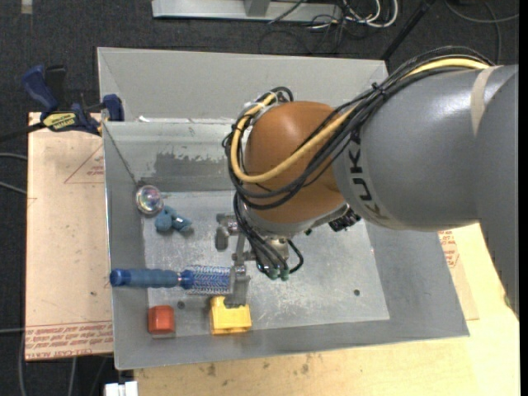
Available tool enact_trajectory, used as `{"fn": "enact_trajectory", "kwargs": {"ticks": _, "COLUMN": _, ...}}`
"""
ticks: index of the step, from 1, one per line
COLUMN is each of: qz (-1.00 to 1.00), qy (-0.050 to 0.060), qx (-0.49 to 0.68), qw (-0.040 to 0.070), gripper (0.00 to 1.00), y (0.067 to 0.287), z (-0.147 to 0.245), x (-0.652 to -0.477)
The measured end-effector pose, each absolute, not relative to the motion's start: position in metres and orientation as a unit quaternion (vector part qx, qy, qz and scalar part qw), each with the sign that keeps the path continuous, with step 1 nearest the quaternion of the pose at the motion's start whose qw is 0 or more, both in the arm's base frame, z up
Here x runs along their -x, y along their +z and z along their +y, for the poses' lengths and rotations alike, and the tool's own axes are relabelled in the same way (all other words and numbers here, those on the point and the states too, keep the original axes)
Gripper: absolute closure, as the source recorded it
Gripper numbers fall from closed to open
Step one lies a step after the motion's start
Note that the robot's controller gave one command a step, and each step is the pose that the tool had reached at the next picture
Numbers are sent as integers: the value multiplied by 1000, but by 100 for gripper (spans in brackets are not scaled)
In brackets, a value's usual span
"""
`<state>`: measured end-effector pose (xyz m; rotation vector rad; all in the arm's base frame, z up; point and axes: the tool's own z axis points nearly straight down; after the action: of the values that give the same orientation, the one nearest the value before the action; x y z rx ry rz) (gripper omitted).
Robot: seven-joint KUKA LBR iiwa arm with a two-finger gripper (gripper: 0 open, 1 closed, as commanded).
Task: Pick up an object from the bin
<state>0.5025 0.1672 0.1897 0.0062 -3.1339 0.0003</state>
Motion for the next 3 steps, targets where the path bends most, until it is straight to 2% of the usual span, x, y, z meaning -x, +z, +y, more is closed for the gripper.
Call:
{"fn": "enact_trajectory", "kwargs": {"ticks": 1, "qz": -999, "qy": -1, "qx": -37, "qw": -1, "gripper": 0, "y": 68, "z": 149, "x": -533}}
{"fn": "enact_trajectory", "kwargs": {"ticks": 2, "qz": -1000, "qy": -1, "qx": 4, "qw": -2, "gripper": 0, "y": 72, "z": 150, "x": -537}}
{"fn": "enact_trajectory", "kwargs": {"ticks": 3, "qz": -1000, "qy": -1, "qx": 5, "qw": -1, "gripper": 100, "y": 70, "z": 150, "x": -536}}
